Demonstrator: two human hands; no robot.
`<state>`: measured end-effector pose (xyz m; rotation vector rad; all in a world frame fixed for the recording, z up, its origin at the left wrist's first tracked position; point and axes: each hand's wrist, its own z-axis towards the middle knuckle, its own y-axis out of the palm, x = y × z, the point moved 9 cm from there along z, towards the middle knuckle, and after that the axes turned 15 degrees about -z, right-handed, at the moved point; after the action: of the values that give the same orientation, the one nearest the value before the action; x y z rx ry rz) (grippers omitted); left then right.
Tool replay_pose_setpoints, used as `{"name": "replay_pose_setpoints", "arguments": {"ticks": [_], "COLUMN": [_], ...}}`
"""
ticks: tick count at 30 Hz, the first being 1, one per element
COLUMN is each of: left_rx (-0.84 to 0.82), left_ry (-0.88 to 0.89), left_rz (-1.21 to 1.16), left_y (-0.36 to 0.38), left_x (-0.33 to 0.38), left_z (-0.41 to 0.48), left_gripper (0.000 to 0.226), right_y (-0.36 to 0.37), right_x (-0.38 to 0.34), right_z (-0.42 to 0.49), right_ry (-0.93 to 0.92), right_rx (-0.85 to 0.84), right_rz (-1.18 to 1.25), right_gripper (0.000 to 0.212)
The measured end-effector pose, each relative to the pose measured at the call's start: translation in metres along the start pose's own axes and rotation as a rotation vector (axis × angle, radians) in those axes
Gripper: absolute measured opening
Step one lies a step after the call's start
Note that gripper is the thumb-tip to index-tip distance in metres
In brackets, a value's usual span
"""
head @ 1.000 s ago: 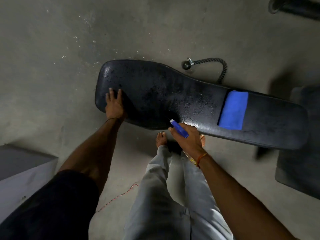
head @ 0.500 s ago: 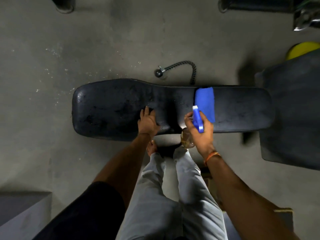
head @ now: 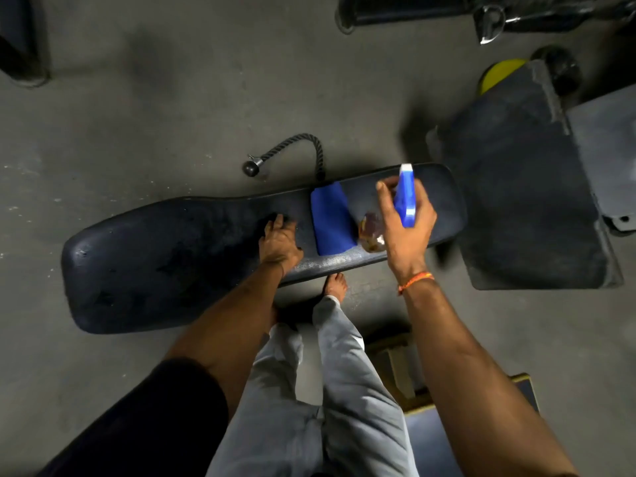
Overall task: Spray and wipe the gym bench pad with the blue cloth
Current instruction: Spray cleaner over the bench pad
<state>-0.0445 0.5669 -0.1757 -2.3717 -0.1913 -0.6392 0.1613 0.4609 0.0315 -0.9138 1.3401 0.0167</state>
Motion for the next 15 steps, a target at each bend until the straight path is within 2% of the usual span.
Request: {"name": "replay_pose_setpoints", "arguments": {"ticks": [3,9,12,15], "left_rx": [-0.017,-0.1,-0.062,-0.059], "left_ry": [-0.042,-0.2,-0.179,-0.169], "left_rz": [0.091,0.25,0.24,0.223], "left_y": [0.002,0.018,0.023,0.022], "left_x": [-0.007,-0.037,-0.038,-0.037], "left_z": [0.01,0.024,0.026,0.027], "left_gripper": [0.087,0.125,0.13,0.129], "right_y": [0.003,0.023,0.034,0.038], "right_x": [0.016,0.066,0.093,0.111], "right_z": [0.025,0.046,0.041,0.034], "right_ry": [0.03,0.139,0.201,0.293], "right_rx": [0.024,0.012,-0.047,-0.081], "right_rz": [-0.006,-0.032,-0.067,0.011], "right_gripper": [0.015,0.024,0.029,0.037]}}
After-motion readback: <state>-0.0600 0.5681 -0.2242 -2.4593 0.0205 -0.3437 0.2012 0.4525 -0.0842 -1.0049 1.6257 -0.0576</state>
